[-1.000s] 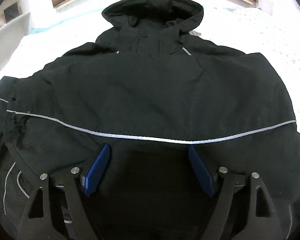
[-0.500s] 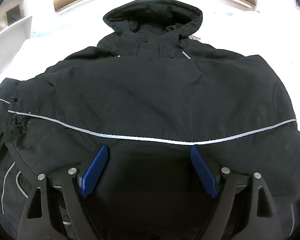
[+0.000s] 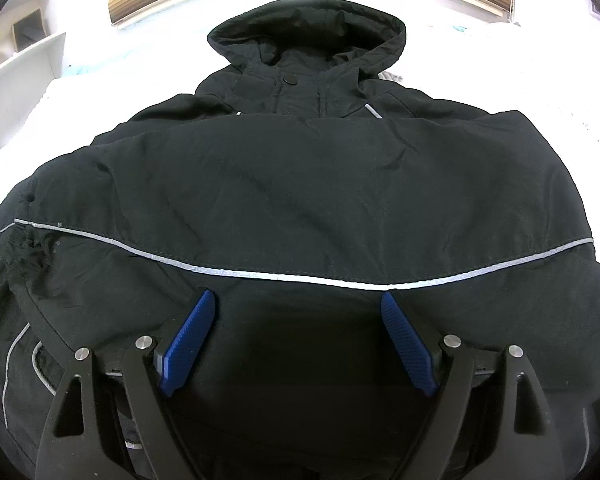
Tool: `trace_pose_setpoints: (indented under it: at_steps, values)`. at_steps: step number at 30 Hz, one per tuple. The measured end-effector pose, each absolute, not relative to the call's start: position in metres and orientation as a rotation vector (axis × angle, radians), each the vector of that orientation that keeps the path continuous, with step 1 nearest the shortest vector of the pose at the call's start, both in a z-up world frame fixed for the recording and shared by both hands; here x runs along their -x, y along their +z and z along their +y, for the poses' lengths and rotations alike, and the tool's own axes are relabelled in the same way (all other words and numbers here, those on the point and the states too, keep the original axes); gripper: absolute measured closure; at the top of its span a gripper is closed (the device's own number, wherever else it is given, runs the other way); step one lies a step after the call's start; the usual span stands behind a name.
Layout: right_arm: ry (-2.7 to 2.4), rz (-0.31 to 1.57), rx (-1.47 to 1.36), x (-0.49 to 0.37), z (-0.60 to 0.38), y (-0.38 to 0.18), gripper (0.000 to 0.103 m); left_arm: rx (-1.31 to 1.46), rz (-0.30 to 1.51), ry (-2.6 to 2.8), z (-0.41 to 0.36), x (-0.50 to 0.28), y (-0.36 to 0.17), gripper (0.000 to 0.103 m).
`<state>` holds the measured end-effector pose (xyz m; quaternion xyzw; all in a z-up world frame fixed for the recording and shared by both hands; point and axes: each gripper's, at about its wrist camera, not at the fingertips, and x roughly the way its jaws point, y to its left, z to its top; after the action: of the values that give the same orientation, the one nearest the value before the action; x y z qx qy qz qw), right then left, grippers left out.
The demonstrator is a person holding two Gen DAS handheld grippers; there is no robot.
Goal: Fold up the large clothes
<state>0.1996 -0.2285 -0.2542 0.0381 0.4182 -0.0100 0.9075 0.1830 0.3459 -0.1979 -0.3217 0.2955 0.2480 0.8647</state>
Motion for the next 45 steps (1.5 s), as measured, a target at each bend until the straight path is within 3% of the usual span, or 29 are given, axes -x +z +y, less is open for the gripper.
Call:
trace_pose_setpoints:
  at_steps: [5, 10, 14, 18, 26, 34, 42, 45]
  values:
    - [-0.020, 0.862, -0.079, -0.199, -0.229, -0.254, 0.016, 0.589, 0.600, 0.463, 0.324, -0.174, -0.181, 0.083]
    - [-0.018, 0.859, -0.084, -0.198, -0.228, -0.253, 0.015, 0.452, 0.501, 0.284, 0.263, -0.167, -0.113, 0.083]
    - [0.006, 0.848, -0.107, -0.197, -0.231, -0.253, 0.013, 0.329, 0.460, 0.072, 0.173, -0.162, -0.064, 0.083]
    - [0.023, 0.842, -0.119, -0.197, -0.233, -0.253, 0.011, 0.251, 0.507, -0.138, 0.071, -0.177, -0.049, 0.084]
    - [0.046, 0.835, -0.142, -0.197, -0.235, -0.253, 0.008, 0.107, 0.720, -0.383, -0.097, -0.209, -0.109, 0.084]
    - [0.054, 0.831, -0.149, -0.198, -0.235, -0.254, 0.007, 0.134, 0.901, -0.403, -0.120, -0.238, -0.189, 0.081]
    - [0.168, 0.886, -0.229, -0.187, -0.238, -0.233, 0.007, 0.429, 0.805, -0.679, -0.074, -0.214, -0.141, 0.042]
    - [0.286, 0.867, -0.278, -0.171, -0.233, -0.212, 0.007, 0.453, 0.742, -0.667, -0.051, -0.202, -0.121, 0.041]
